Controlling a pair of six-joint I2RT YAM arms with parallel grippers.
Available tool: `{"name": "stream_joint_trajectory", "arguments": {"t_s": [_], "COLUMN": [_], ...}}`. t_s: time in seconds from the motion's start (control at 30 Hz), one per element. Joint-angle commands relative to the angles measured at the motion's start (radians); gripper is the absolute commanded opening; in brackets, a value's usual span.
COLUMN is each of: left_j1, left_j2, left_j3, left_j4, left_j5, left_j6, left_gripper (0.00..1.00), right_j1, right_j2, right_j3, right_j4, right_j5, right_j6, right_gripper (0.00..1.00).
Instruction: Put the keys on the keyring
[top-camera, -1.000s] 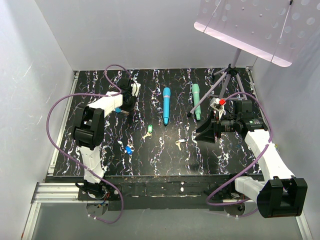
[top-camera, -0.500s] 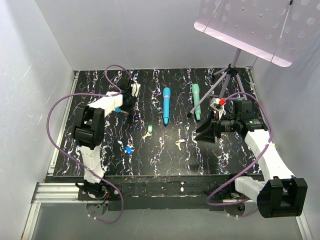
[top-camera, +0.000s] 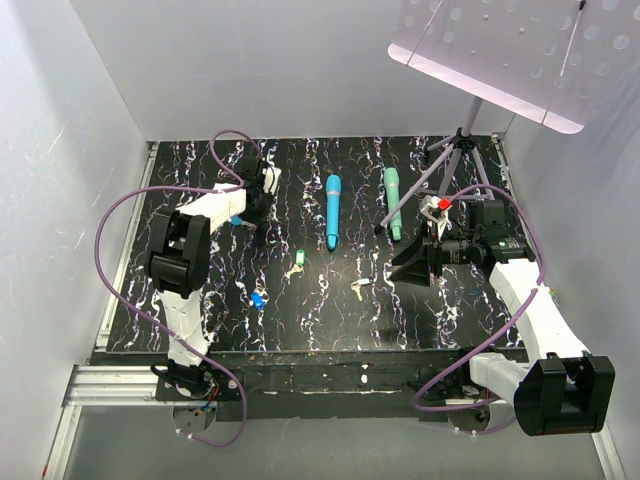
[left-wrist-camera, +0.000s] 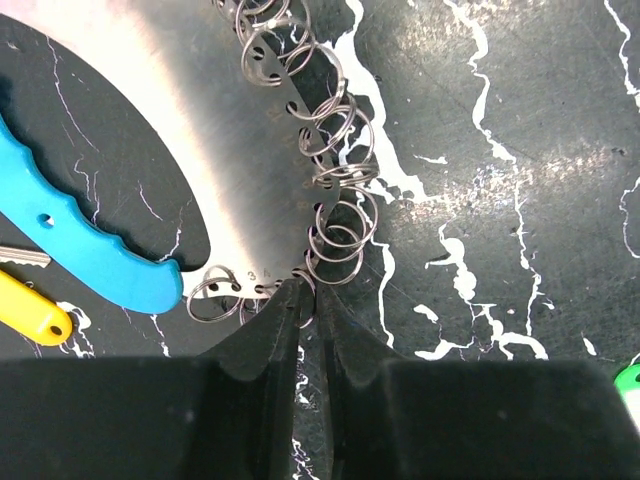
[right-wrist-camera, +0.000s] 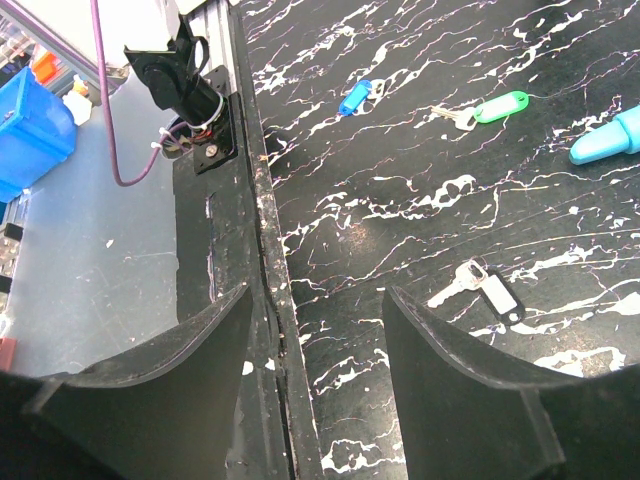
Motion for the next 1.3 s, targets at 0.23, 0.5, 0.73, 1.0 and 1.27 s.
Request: {"name": "stream_joint_trajectory", "arguments": {"t_s": [0.23, 0.5, 0.73, 1.0, 1.27], "left_j1": [-0.005, -0.003, -0.005, 0.003, 0.024], "left_j2": [-0.032, -0.104, -0.136, -0.175, -0.259], "left_j3": [0.018, 0.037, 0.066, 0.084, 0.119], "left_j4": [-0.012, -0.017, -0.041, -0.054, -0.081], "left_j5": [-0.026, -0.053, -0.043, -0.043, -0.003], "left_j6": [0.026, 0.062, 0.072, 0.066, 0.044], "left_gripper": [0.00, 0.00, 0.00, 0.00, 0.00], "right_j1": [0.004, 0.005, 0.004, 0.004, 0.004], "right_j2": [-0.001, -0.003, -0.004, -0.008, -0.008], "right_j3": [0.025, 0.026, 0.025, 0.025, 0.026], "right_j4": [-0.006, -0.006, -0.005, -0.008, -0.006], "right_j5": [-0.022, -0.021, -0.021, -0.021, -0.021], "right_j6": [-0.019, -0.021, -0.021, -0.022, -0.024], "right_gripper": [0.63, 0.64, 0.63, 0.63, 0.64]}}
